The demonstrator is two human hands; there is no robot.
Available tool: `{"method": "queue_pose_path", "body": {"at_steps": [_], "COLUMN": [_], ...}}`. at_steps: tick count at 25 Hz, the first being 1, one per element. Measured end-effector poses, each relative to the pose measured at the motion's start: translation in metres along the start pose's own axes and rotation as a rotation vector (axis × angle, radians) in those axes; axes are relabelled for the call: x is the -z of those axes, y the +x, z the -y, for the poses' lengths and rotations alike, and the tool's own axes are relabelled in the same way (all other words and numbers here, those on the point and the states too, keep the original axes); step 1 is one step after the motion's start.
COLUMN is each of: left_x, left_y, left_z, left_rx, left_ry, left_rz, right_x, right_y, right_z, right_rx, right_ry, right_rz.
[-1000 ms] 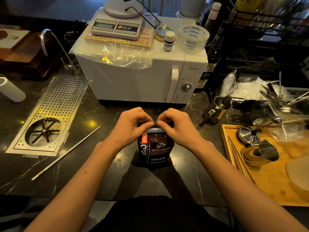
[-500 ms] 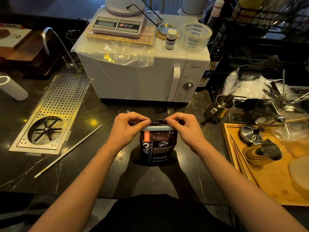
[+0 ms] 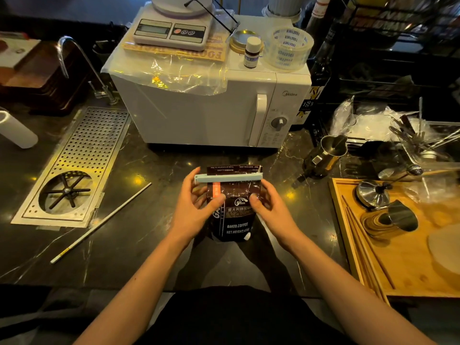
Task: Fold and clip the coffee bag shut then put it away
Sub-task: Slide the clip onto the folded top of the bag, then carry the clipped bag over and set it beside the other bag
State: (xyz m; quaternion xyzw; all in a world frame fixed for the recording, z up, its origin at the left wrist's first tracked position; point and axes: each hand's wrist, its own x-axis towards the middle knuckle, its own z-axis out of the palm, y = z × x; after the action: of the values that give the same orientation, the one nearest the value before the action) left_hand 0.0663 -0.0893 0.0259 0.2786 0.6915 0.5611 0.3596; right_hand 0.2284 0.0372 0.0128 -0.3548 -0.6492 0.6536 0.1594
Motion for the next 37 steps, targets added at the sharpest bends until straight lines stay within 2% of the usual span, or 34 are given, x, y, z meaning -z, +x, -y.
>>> {"method": "queue_pose_path", "body": {"at_steps": [5, 11, 17, 27, 33, 37], "left_x": [-0.009, -0.012, 0.009, 0.046, 0.017, -0.046], "left_y": [-0.015, -0.017, -0.02, -0.033, -0.073, -0.118], "left_z": [0.035, 0.061, 0.063, 0.045, 0.021, 0.003], "left_rx": [0.01, 0.038, 0.021, -0.112, -0.22, -0.32], "left_ry": [0.143, 0.213, 0.187, 0.208, 0.238, 0.27], "left_rz": [0.106, 0.064, 0.105, 0.326, 0.364, 0.465], "right_x": [-0.006, -0.025, -0.052, -0.098, -0.08, -0.041], "right_y": [-0.011, -0.018, -0.032, -0.079, -0.134, -0.208], "right_z": [-0.033, -0.036, -0.024, -0.006, -0.005, -0.019], "right_rx": [0.006, 0.043, 0.009, -0.003, 0.07, 0.129], "right_ry": [-0.097, -0.147, -0.197, -0.182, -0.181, -0.112], "right_rz": [0.006, -0.138, -0.247, -0.468, -0.575, -0.748]}}
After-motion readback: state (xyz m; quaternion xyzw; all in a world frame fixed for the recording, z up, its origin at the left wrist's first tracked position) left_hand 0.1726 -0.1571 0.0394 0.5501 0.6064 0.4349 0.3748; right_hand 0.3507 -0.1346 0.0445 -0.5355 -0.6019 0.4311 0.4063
